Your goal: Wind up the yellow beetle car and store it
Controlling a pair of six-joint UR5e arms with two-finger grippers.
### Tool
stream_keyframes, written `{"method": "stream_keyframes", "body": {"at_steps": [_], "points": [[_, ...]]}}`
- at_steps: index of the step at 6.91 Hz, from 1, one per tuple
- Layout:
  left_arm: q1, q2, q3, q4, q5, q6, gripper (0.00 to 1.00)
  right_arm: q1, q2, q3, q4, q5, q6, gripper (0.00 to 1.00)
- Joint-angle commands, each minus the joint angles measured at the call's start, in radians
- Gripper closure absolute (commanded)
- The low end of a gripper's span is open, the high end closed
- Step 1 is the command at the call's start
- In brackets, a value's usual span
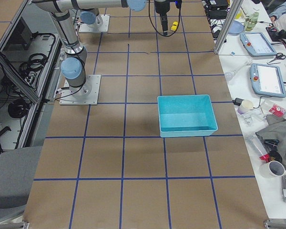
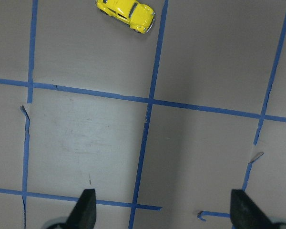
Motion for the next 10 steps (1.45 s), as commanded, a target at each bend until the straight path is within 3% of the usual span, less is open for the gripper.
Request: {"method": "stream_keyframes", "body": {"at_steps": [1,4,10], "points": [[0.0,-0.006,0.0,0.007,-0.004,0.002,0.0,0.0,0.0,0.0,0.0,0.0,-0.001,0.0],[0.0,0.0,0.001,0.01,0.051,0.041,0.0,0.0,0.0,0.0,0.001,0.0,-0.001,0.0],[0.0,-0.001,0.001,0.008,0.054,0.043,0.0,0.0,0.001,0.001,0.0,0.0,-0.001,0.0]]}}
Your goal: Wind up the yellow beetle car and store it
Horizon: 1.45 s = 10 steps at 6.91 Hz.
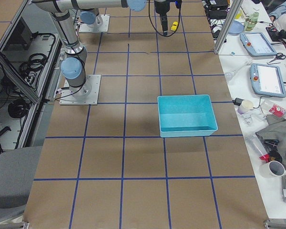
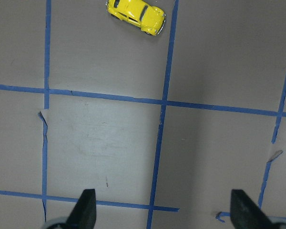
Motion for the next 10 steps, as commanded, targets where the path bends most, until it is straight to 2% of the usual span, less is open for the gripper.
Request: {"method": "stream_keyframes", "body": {"at_steps": [1,3,5,6,7,8,10], "points": [[0.006,-0.005,-0.001,0.019,0.001,0.0,0.0,0.0,0.001,0.0,0.001,0.0,0.0,0.0],[0.026,-0.042,-0.02,0.149,0.002,-0.043,0.0,0.0,0.001,0.0,0.001,0.0,0.0,0.0],[0.096,-0.068,-0.046,0.197,-0.002,-0.22,0.0,0.0,0.001,0.0,0.001,0.0,0.0,0.0],[0.107,-0.098,-0.056,0.288,0.001,-0.23,0.0,0.0,0.001,0.0,0.001,0.0,0.0,0.0],[0.109,-0.133,-0.062,0.332,0.001,-0.317,0.0,0.0,0.001,0.0,0.001,0.0,0.0,0.0],[0.109,-0.19,-0.063,0.367,-0.002,-0.523,0.0,0.0,0.001,0.0,0.001,0.0,-0.002,0.0],[0.109,-0.294,-0.062,0.427,-0.009,-0.768,0.0,0.0,0.001,0.0,0.001,0.0,-0.003,0.0]]}}
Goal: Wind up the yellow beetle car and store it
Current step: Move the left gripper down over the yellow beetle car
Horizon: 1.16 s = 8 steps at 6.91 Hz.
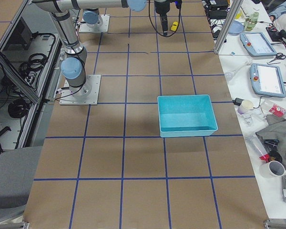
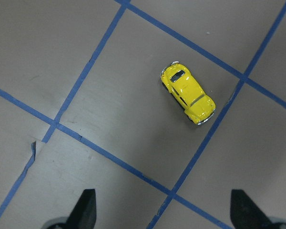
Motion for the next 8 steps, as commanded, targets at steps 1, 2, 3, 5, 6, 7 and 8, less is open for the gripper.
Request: {"method": "stream_keyframes", "body": {"at_steps": [1,2,3,5,6,7,8], "points": [[0.001,-0.108,0.001,0.04,0.008,-0.206,0.0,0.0,0.0,0.0,0.0,0.0,-0.001,0.0],[0.001,-0.154,0.002,0.133,0.004,-0.254,0.0,0.0,0.0,0.0,0.0,0.0,-0.001,0.0],[0.001,-0.197,0.016,0.158,-0.002,-0.32,0.0,0.0,0.0,0.0,0.0,0.0,-0.001,0.0],[0.001,-0.257,0.017,0.247,-0.004,-0.388,0.0,0.0,0.0,0.0,0.0,0.0,-0.001,0.0],[-0.001,-0.281,0.019,0.305,-0.007,-0.424,0.0,-0.002,0.0,0.0,0.0,0.0,-0.001,0.0],[-0.006,-0.292,0.019,0.31,-0.007,-0.434,0.0,0.0,0.0,0.0,0.0,0.0,-0.002,0.0],[-0.009,-0.305,0.019,0.31,-0.008,-0.457,0.0,-0.002,-0.002,0.0,0.0,0.0,-0.002,0.0]]}}
